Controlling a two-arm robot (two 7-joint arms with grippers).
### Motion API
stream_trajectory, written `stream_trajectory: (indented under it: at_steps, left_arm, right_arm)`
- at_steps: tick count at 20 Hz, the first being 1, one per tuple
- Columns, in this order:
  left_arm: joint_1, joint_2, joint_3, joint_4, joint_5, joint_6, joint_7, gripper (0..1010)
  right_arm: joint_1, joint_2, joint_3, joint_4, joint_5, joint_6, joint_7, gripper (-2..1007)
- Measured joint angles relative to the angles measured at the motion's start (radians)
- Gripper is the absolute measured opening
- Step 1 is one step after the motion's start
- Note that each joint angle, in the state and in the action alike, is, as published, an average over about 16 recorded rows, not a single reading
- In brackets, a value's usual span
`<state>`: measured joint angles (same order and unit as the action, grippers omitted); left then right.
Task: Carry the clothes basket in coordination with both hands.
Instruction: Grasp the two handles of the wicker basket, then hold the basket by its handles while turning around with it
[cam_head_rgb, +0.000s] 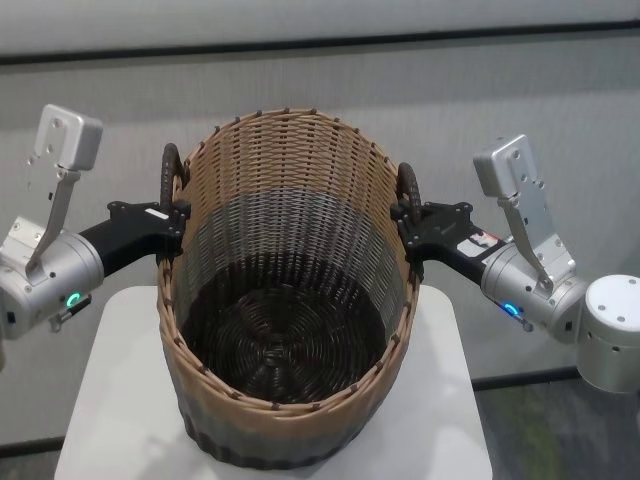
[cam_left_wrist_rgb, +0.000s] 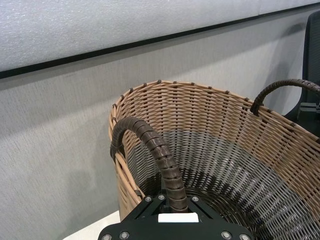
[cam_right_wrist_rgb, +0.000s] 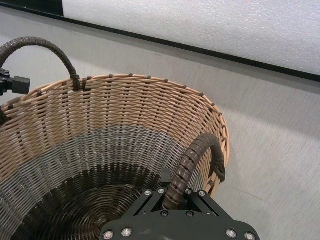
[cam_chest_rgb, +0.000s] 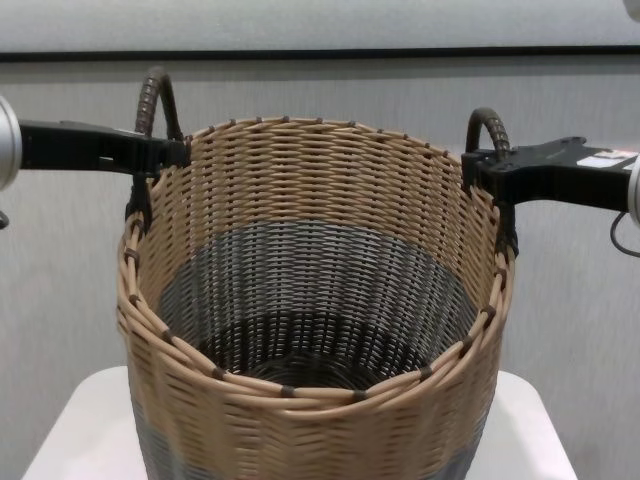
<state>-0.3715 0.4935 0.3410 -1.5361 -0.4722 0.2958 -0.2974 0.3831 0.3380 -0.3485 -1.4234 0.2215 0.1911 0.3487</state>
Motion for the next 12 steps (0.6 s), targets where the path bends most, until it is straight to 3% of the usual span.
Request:
stream_trajectory:
  at_steps: [7,12]
  left_arm:
    - [0.001,-0.001,-0.001,-0.001,0.003,-0.001,-0.001,0]
    - [0.005,-0.003,-0.006,-0.004,0.011,-0.010,-0.002,0]
  right_arm:
    - [0.000,0.000,0.000,-0.001,-0.003,-0.005,-0.002,65]
    - [0.000,0.000,-0.001,-0.006,-0.019,-0.025,-0.010,65]
